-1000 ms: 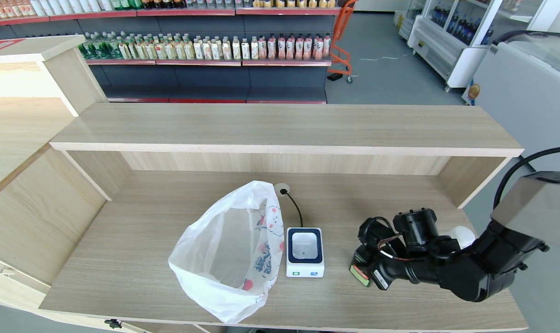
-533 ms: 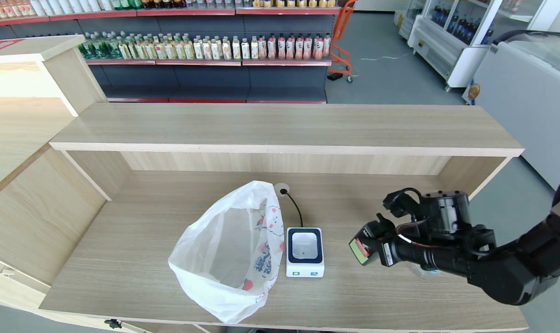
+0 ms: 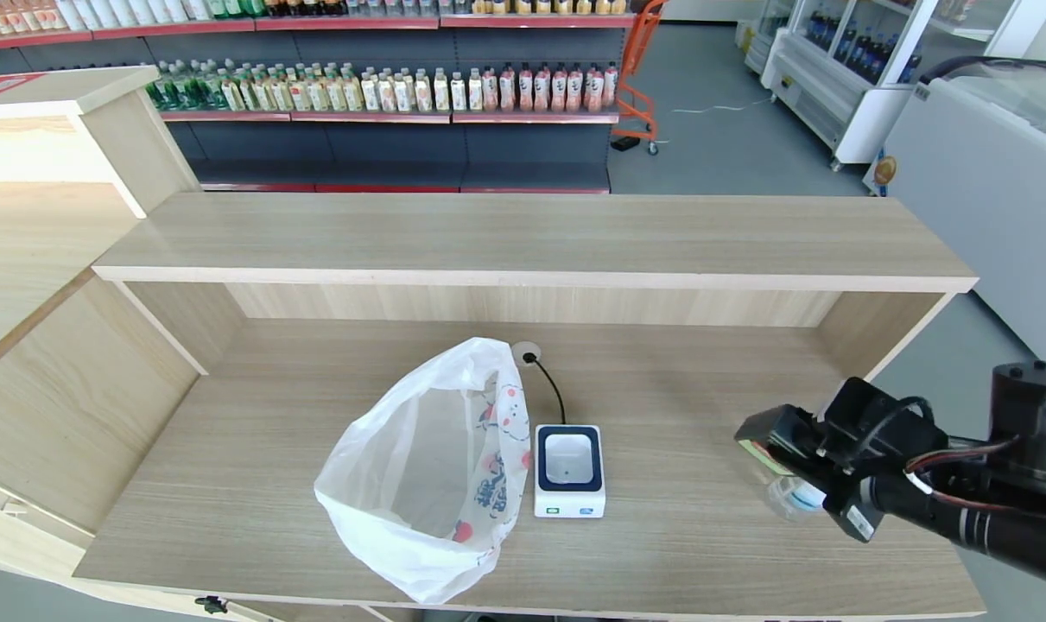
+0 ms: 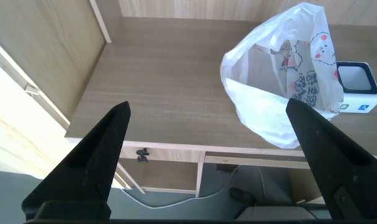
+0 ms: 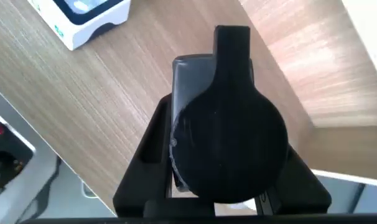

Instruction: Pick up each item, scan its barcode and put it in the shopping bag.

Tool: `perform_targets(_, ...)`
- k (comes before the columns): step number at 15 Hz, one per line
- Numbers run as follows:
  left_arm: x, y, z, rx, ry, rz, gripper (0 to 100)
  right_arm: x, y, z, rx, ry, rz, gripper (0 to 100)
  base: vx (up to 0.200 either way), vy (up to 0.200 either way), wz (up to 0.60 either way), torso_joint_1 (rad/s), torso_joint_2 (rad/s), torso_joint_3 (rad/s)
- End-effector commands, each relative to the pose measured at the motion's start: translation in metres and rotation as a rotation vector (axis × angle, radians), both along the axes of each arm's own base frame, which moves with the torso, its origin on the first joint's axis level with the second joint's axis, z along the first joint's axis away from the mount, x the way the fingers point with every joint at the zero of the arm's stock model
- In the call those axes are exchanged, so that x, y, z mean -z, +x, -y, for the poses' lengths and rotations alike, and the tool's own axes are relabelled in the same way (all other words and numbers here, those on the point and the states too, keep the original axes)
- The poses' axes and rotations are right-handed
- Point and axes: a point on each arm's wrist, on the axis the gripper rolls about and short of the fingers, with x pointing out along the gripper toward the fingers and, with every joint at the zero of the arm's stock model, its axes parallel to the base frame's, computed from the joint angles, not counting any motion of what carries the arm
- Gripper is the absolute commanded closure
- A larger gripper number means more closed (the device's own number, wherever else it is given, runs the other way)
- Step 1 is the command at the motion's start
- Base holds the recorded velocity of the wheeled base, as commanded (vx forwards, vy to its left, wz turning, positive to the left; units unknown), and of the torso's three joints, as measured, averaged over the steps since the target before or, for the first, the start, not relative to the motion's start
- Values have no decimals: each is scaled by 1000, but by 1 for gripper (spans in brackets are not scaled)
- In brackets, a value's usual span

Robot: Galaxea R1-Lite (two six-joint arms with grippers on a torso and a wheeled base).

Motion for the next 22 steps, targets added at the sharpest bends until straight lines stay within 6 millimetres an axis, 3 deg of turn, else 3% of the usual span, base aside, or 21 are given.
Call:
perform_targets(1,0,0,0,-1,0,0,0,-17,-16,7,-115,-151,165,100,0,0,0,0,0,0)
perform_targets(2,0,0,0,-1,0,0,0,-18,-15,6,-180,-227,210,100,0,0,0,0,0,0)
perform_targets(3,0,0,0,-1,0,0,0,-20,-11,0,-400,-442,389,100,0,0,0,0,0,0)
perform_targets(5,0,0,0,-1,0,0,0,-18,-13,-14,-677,-693,648,100,0,0,0,0,0,0)
perform_targets(7,0,0,0,-1,0,0,0,-6,-15,-40,-880,-834,793,100,0,0,0,0,0,0)
perform_targets(9,0,0,0,-1,0,0,0,11,-15,-72,-1046,-866,866,100,0,0,0,0,0,0)
perform_targets(12,0,0,0,-1,0,0,0,25,-16,-114,-1146,-844,1027,100,0,0,0,0,0,0)
perform_targets(15,0,0,0,-1,0,0,0,38,-13,-131,-1199,-820,1122,100,0,0,0,0,0,0)
perform_targets(22,0,0,0,-1,0,0,0,31,-9,-123,-1195,-847,1214,100,0,0,0,0,0,0)
